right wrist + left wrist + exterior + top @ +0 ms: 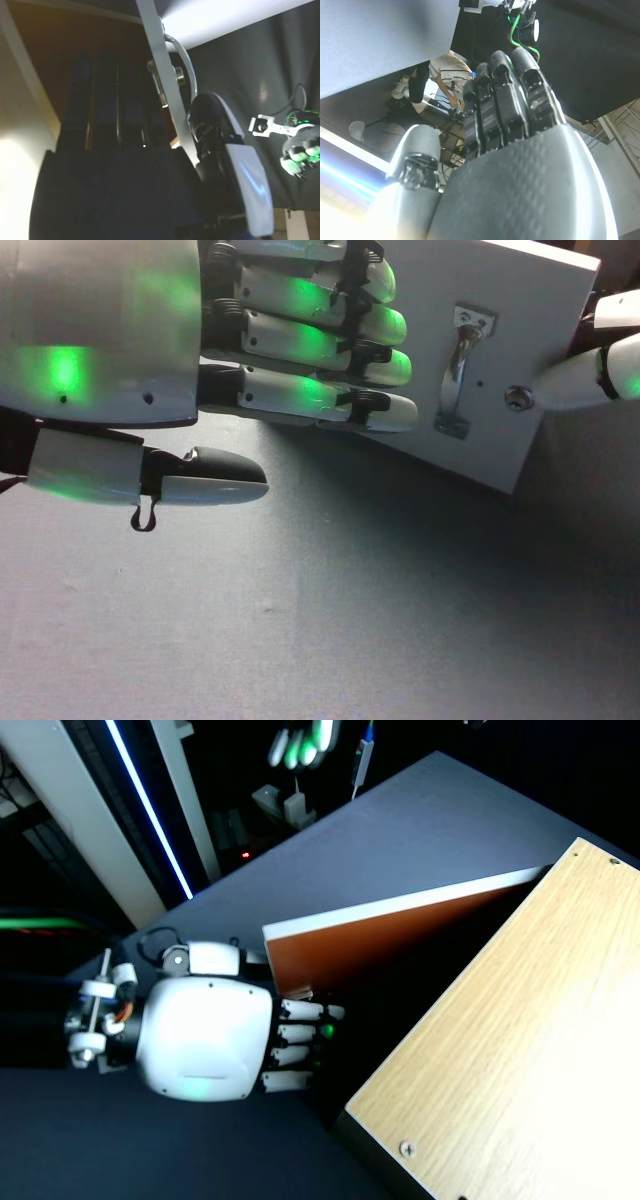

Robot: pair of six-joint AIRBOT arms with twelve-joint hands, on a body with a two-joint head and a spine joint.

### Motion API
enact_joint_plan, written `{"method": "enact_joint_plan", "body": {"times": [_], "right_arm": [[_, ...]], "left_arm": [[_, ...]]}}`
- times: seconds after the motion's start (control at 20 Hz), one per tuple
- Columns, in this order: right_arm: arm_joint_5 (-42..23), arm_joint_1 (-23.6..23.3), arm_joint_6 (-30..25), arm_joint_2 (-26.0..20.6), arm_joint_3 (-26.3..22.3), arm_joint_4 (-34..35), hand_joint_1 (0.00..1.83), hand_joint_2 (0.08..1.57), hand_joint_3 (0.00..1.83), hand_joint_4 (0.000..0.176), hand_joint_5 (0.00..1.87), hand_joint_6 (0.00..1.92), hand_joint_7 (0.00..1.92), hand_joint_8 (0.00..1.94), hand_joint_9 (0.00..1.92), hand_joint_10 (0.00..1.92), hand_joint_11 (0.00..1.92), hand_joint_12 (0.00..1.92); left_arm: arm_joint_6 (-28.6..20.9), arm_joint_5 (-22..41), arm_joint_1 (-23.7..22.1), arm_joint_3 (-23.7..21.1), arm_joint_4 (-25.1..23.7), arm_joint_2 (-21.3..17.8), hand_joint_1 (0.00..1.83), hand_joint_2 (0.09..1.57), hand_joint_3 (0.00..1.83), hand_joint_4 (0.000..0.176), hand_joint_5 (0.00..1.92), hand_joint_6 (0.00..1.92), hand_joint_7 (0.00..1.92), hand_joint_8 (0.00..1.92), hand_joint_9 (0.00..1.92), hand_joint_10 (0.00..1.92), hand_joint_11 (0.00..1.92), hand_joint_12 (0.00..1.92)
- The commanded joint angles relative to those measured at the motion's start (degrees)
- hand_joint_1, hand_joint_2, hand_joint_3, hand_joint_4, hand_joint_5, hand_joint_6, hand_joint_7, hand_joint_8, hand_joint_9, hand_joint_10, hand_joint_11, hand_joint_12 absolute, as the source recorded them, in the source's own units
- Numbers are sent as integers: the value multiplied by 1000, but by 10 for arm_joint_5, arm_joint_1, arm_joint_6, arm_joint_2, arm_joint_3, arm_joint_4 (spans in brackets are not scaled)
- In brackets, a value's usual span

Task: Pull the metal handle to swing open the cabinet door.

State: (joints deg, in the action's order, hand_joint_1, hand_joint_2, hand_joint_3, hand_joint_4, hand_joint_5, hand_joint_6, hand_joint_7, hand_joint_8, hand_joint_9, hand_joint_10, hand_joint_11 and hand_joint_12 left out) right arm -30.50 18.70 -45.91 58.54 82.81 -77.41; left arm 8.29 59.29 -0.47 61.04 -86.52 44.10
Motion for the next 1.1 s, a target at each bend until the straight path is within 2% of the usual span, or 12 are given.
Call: {"method": "enact_joint_plan", "body": {"times": [0.0,0.3,0.55,0.65,1.05], "right_arm": [[-31,-11,9,-6,-2,33,0,1571,59,0,250,0,340,0,343,0,0,863],[-62,-11,68,-7,-9,51,0,1571,60,0,251,2,341,4,341,3,0,863],[-84,-17,75,-7,-11,55,0,1571,56,0,246,1,340,2,345,4,0,862],[-108,-17,152,-7,-10,67,0,1571,54,0,253,4,347,5,350,6,0,864],[-190,-8,261,-17,-15,70,0,1571,48,0,258,1,362,2,363,4,0,901]], "left_arm": [[3,14,-7,0,53,-3,0,1571,125,0,331,3,403,3,378,3,0,795],[3,14,-7,0,53,-3,0,1571,130,0,327,1,393,0,369,0,0,800],[3,14,-7,0,53,-3,0,1571,131,0,323,0,401,4,386,7,6,811],[3,14,-7,0,53,-3,0,1571,131,0,322,0,401,3,387,7,7,813],[3,14,-7,0,53,-3,0,1571,134,0,320,0,400,1,382,2,2,823]]}}
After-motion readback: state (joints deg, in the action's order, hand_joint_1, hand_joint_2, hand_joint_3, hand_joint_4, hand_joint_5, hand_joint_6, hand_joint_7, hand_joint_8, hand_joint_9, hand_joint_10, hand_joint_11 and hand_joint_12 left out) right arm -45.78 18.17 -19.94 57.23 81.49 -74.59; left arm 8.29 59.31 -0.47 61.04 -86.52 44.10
